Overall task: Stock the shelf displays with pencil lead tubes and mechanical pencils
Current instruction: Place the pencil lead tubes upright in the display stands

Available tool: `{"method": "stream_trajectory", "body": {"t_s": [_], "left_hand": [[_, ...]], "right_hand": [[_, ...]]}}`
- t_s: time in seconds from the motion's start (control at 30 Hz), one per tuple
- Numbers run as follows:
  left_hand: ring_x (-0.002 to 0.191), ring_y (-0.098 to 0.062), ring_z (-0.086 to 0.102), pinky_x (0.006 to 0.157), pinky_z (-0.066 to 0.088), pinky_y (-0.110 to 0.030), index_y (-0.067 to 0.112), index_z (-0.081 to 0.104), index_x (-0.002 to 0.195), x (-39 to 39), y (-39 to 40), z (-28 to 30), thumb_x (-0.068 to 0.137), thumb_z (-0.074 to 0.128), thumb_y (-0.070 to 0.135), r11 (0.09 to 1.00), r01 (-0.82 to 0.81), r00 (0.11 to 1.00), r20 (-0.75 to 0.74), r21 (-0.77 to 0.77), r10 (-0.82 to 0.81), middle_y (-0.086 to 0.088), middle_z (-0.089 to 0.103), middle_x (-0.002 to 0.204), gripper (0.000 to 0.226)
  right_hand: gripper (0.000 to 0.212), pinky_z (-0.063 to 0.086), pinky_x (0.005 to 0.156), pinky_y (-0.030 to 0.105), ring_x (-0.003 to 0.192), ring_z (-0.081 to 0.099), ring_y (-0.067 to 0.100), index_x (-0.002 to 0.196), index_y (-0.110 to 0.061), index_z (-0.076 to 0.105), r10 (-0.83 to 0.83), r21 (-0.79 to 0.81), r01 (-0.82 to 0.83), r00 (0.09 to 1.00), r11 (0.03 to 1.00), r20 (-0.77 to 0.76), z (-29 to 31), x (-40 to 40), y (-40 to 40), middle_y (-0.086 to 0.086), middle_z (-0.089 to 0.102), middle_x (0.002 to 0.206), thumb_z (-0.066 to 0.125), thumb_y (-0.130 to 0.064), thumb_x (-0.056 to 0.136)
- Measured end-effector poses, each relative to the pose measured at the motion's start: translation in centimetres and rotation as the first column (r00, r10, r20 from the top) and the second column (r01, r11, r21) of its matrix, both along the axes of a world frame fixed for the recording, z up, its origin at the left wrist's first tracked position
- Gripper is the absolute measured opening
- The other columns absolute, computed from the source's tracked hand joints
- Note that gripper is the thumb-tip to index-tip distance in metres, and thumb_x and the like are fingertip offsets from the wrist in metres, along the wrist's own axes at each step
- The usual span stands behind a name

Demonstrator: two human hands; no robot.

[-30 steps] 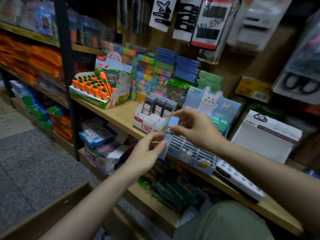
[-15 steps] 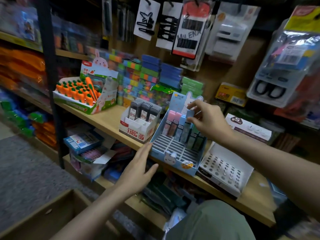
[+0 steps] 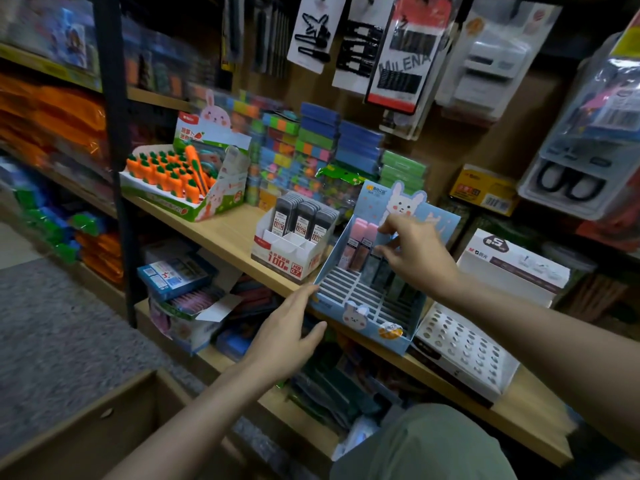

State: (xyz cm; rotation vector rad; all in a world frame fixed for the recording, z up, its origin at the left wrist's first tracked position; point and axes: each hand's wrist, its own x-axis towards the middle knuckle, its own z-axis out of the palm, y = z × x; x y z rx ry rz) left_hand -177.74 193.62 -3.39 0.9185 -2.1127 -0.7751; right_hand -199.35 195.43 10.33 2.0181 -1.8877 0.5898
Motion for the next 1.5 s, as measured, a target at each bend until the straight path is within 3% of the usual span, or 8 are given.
{"method": "stream_trajectory", "body": {"t_s": [0.27,0.43,0.63,0.83,1.03,1.2,1.37,1.5], "left_hand": [[0.116,0.006,0.034,0.091,0.035,-0.019,0.041,0.022,0.143,0.1,0.0,-0.1,0.092,0.06,0.037,0.999,0.021,1.0,0.004,-0.034,-0.021,0.015,0.033,0.15,0.064],[0.127,0.006,0.033,0.103,0.035,-0.021,0.042,0.024,0.146,0.5,0.5,0.0,0.092,0.061,0.033,0.996,0.066,0.995,-0.074,0.055,-0.062,0.02,0.032,0.149,0.066],[0.104,0.001,0.062,0.091,0.05,-0.017,0.029,0.061,0.113,4.4,1.6,-0.9,0.089,0.067,0.014,0.954,-0.002,0.936,-0.334,0.298,0.107,0.013,0.069,0.108,0.028],[0.071,-0.012,0.058,0.07,0.047,-0.019,0.002,0.068,0.093,13.5,5.3,-9.3,0.086,0.068,0.002,0.763,-0.332,0.935,0.086,0.555,0.345,-0.008,0.065,0.082,0.007],[0.096,-0.026,0.065,0.084,0.047,-0.029,0.001,0.07,0.087,20.6,11.1,-20.0,0.083,0.068,0.002,0.418,-0.64,0.75,0.407,0.644,0.521,-0.02,0.07,0.098,0.004],[0.091,-0.027,0.061,0.087,0.047,-0.034,0.006,0.064,0.09,19.9,14.9,-26.5,0.083,0.069,0.004,0.182,-0.678,0.662,0.485,0.712,0.571,-0.018,0.066,0.091,0.008],[0.1,-0.024,0.062,0.083,0.045,-0.027,0.016,0.063,0.108,18.8,16.3,-29.4,0.075,0.081,0.022,0.172,-0.771,0.585,0.576,0.613,0.571,-0.004,0.068,0.107,0.038],[0.084,-0.016,0.056,0.071,0.04,-0.024,0.021,0.061,0.1,18.3,15.3,-30.1,0.071,0.084,0.025,0.137,-0.805,0.524,0.581,0.578,0.623,-0.003,0.07,0.103,0.037]], "right_hand": [[0.028,0.031,0.085,0.039,0.098,0.054,0.03,0.098,-0.012,0.072,-0.17,-0.136,0.15,0.974,0.979,-0.153,-0.8,-0.1,-0.3,0.007,0.061,0.101,0.081,-0.027,0.076],[0.053,0.034,0.09,0.042,0.109,0.05,0.026,0.128,-0.018,0.061,-0.184,-0.084,0.175,0.975,0.981,-0.127,-1.1,0.9,0.6,0.006,0.053,0.116,0.075,-0.04,0.082],[0.019,0.039,0.069,0.014,0.079,0.051,0.004,0.106,-0.017,0.065,0.259,-0.163,-0.222,0.931,0.961,0.259,-3.8,9.0,2.5,-0.006,0.056,0.092,0.067,-0.023,0.089],[0.009,0.049,0.074,0.026,0.082,0.065,0.013,0.093,-0.018,0.069,0.402,0.303,-0.527,0.829,0.794,0.389,-12.7,18.3,3.6,-0.001,0.07,0.089,0.066,-0.02,0.085],[0.019,0.041,0.073,0.021,0.098,0.065,0.023,0.105,-0.012,0.069,0.088,0.739,-0.441,0.881,0.509,0.466,-26.1,23.2,4.9,0.009,0.072,0.102,0.064,-0.016,0.087],[0.024,0.039,0.078,0.021,0.109,0.061,0.026,0.112,-0.011,0.068,-0.085,0.81,-0.392,0.878,0.436,0.47,-34.5,25.2,6.0,0.01,0.069,0.114,0.063,-0.018,0.089],[0.04,0.043,0.099,0.026,0.117,0.056,0.022,0.13,-0.016,0.055,-0.135,0.824,-0.332,0.891,0.458,0.434,-38.6,26.1,5.4,0.007,0.058,0.126,0.064,-0.014,0.091],[0.048,0.039,0.105,0.031,0.122,0.05,0.024,0.139,-0.018,0.046,-0.037,0.787,-0.335,0.911,0.518,0.411,-39.6,27.0,3.4,0.009,0.047,0.136,0.06,-0.014,0.093]]}}
